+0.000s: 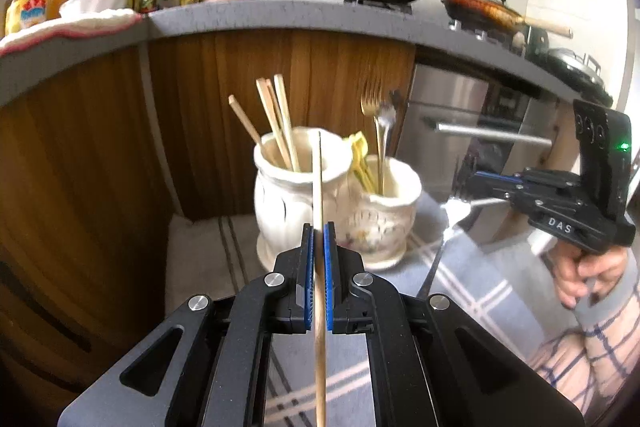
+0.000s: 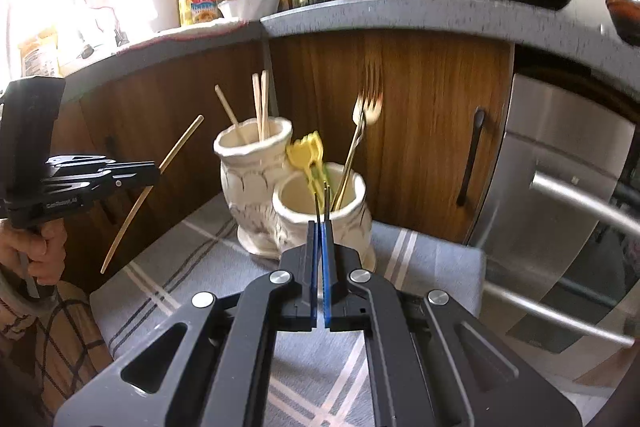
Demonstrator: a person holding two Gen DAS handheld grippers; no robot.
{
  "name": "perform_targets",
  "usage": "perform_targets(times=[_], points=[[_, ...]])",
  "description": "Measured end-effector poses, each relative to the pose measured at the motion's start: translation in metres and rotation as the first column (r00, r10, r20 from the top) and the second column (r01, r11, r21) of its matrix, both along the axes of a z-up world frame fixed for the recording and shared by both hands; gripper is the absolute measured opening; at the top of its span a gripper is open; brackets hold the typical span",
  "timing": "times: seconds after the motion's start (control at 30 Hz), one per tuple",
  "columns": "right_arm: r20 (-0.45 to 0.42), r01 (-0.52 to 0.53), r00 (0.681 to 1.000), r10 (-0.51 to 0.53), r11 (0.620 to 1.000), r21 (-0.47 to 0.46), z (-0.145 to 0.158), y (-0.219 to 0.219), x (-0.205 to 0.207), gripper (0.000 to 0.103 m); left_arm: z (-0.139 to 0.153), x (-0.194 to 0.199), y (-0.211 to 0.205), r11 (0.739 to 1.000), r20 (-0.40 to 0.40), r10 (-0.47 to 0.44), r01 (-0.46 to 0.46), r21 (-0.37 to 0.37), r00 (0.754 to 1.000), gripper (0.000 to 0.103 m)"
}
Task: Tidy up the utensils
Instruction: 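Lift the chopstick and silver fork up over the ceramic holder, then release chopstick into the taller pot while right tool drops silver fork into the smaller pot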
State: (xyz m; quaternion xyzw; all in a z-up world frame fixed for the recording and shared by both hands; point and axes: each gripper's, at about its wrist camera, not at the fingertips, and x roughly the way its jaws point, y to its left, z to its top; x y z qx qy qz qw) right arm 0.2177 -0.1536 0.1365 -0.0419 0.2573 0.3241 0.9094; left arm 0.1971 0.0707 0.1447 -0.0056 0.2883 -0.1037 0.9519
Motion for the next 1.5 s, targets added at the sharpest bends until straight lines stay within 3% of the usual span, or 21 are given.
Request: perform_targets(times=[0.37,0.67,0.87,1.03,1.2,1.5], points=[[0.132,0.04,0.991,-0.034,0.998,-0.046,0.076,0.006,0.015,0.001,0.049,0.025,0.002,0.998,0.119,0.017,-0.01,-0.063,0.993,0.005],[0.164,0.08,0.984,-0.068,0.994,-0.069,0.112,0.012,0.046,0.001,0.084,0.064,0.003,0.991,0.25,0.053,-0.021,-0.131,0.967,0.005],[0.148,0.1,0.985,-0.085,0.991,-0.093,0.103,0.017,0.07,0.001,0.082,0.086,-0.002,0.989,0.344,0.088,-0.042,-0.139,0.935,0.005],[0.12,0.061,0.992,-0.044,0.987,-0.146,0.079,0.032,0.08,0.001,0.072,0.101,-0.004,0.985,0.403,0.133,-0.076,-0.154,0.905,0.005],[0.102,0.023,0.995,-0.004,0.983,-0.185,0.056,0.044,0.082,0.001,0.054,0.114,0.0,0.98,0.396,0.159,-0.095,-0.175,0.905,0.005],[0.061,-0.03,0.997,0.042,0.982,-0.184,0.03,0.054,0.086,0.001,0.019,0.107,-0.011,0.986,0.38,0.154,-0.114,-0.124,0.912,0.005]])
